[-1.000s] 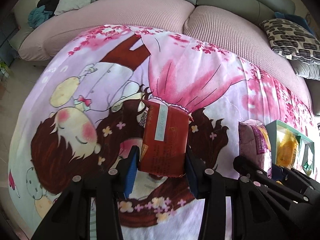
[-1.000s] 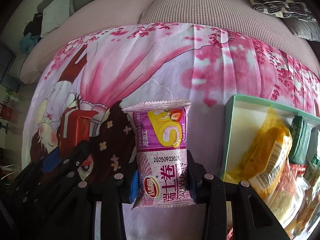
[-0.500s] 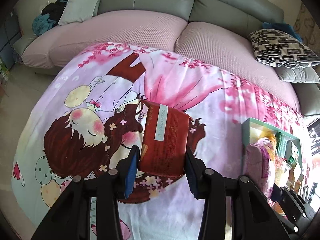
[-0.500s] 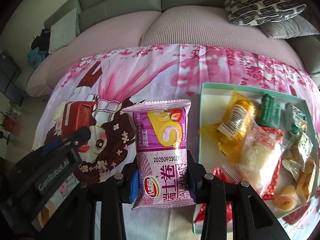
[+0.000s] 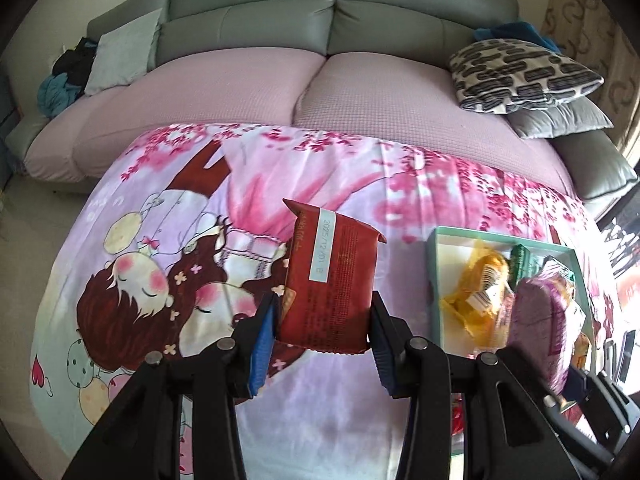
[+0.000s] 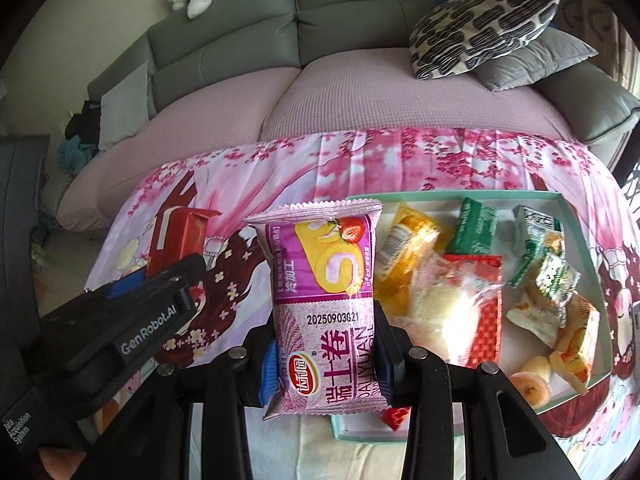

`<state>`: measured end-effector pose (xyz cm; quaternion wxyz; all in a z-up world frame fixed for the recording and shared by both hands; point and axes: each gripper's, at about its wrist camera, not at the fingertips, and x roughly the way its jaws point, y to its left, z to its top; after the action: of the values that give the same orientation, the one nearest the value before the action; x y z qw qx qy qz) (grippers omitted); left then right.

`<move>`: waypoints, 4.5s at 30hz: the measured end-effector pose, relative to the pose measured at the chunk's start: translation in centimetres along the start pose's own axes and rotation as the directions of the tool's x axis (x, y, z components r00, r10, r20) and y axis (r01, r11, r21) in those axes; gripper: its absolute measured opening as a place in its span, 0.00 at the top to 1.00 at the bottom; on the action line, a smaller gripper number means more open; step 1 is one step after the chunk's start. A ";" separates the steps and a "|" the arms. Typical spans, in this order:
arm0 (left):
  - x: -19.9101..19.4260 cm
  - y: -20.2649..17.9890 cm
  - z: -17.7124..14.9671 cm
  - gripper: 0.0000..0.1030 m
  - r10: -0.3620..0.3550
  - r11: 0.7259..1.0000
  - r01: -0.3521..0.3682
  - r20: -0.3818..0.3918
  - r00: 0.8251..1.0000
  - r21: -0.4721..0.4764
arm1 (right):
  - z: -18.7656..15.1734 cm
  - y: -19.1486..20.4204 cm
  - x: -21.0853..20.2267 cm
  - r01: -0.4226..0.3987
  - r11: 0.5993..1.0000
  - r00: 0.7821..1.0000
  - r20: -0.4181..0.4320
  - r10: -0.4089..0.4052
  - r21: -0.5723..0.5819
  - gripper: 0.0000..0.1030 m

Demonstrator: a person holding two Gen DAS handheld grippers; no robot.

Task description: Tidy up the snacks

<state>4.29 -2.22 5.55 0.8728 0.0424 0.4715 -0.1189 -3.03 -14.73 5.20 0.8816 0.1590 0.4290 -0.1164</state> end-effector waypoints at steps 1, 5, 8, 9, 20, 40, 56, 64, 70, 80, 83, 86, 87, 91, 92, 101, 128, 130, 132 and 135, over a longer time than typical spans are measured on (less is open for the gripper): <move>-0.1 -0.3 0.0 0.56 -0.002 1.000 0.002 0.001 1.000 0.005 | 0.0 -0.4 -0.2 0.001 1.000 1.000 0.007 -0.002 0.009 0.60; -0.3 -2.0 0.0 0.56 -0.002 0.999 0.002 0.011 1.000 0.041 | 0.3 -2.7 -0.7 0.010 0.998 1.000 0.024 -0.012 0.066 0.60; -0.4 -3.4 -0.2 0.56 0.001 0.997 -0.002 0.018 1.000 0.073 | 0.4 -4.6 -1.0 0.021 0.993 0.999 0.028 -0.024 0.112 0.60; -0.4 -3.7 -0.2 0.56 0.000 0.997 -0.001 0.019 1.000 0.082 | 0.5 -5.2 -1.1 0.020 0.992 0.999 0.028 -0.024 0.127 0.60; 0.3 -7.5 -1.0 0.56 -0.007 0.986 0.005 0.009 1.000 0.169 | 0.2 -10.6 -1.5 0.050 0.970 0.998 0.029 -0.059 0.237 0.60; 2.1 -14.3 -2.8 0.56 -0.080 0.949 0.087 -0.036 0.996 0.304 | -0.5 -18.1 -0.7 0.177 0.916 0.984 -0.038 -0.175 0.361 0.60; 0.4 -19.7 -3.7 0.56 -0.216 0.915 0.224 -0.062 0.974 0.334 | -1.1 -20.3 -2.5 0.175 0.911 0.983 -0.024 -0.179 0.374 0.60; 0.0 -20.5 -4.1 0.53 -0.218 0.910 0.227 -0.066 0.974 0.346 | -1.3 -20.7 -2.9 0.164 0.912 0.986 -0.022 -0.168 0.376 0.60; -0.9 -19.2 -3.6 0.47 -0.221 0.920 0.230 -0.065 0.973 0.318 | -1.1 -20.1 -2.6 0.146 0.921 0.989 -0.022 -0.148 0.362 0.59; -1.3 -15.5 -2.7 0.36 -0.161 0.961 0.165 -0.032 0.986 0.222 | -1.0 -18.6 -1.9 0.111 0.942 0.994 -0.038 -0.104 0.318 0.49; -0.4 -14.1 -2.9 0.24 -0.099 0.976 0.105 -0.041 0.994 0.192 | -0.9 -18.1 -1.7 0.116 0.947 0.993 -0.041 -0.109 0.299 0.37; 0.1 -12.8 -3.0 0.22 -0.044 0.984 0.051 -0.041 0.998 0.172 | -1.0 -17.5 -1.6 0.116 0.953 0.993 -0.040 -0.109 0.280 0.29; 0.2 -12.3 -3.0 0.20 -0.038 0.987 0.044 -0.040 0.998 0.157 | -1.0 -17.2 -1.6 0.118 0.955 0.993 -0.039 -0.111 0.271 0.24; 0.5 -10.3 -3.3 0.07 -0.011 0.993 0.015 -0.032 0.999 0.113 | -1.1 -16.3 -1.6 0.111 0.963 0.994 -0.027 -0.108 0.246 0.04; 0.5 -9.7 -3.4 0.07 0.008 0.994 -0.006 -0.024 1.000 0.107 | -1.1 -16.1 -1.6 0.113 0.964 0.994 -0.023 -0.111 0.240 0.00; 1.0 -6.1 -4.7 0.02 0.074 0.996 -0.071 -0.051 0.996 0.051 | -1.2 -14.3 -2.5 0.148 0.968 0.988 0.002 -0.152 0.202 0.00; -1.3 -1.2 -10.8 0.02 0.171 0.984 -0.165 -0.104 0.980 0.058 | -8.3 -8.8 -4.2 0.207 0.974 0.978 -0.056 -0.203 0.090 0.00; -1.4 -0.9 -10.7 0.02 0.161 0.986 -0.157 -0.097 0.982 0.052 | -8.3 -8.5 -4.4 0.213 0.974 0.976 -0.054 -0.209 0.080 0.00; -1.3 -0.8 -10.6 0.02 0.155 0.987 -0.150 -0.096 0.983 0.050 | -8.1 -8.3 -4.6 0.207 0.975 0.978 -0.038 -0.205 0.074 0.00; -1.0 -0.8 -10.6 0.02 0.143 0.989 -0.137 -0.106 0.984 0.060 | -8.1 -8.2 -4.6 0.214 0.975 0.977 -0.035 -0.212 0.064 0.00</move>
<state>-5.09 -0.87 0.57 0.8503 0.1048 0.5114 -0.0672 -14.46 -18.88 2.62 0.8521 0.1434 0.4515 -0.2223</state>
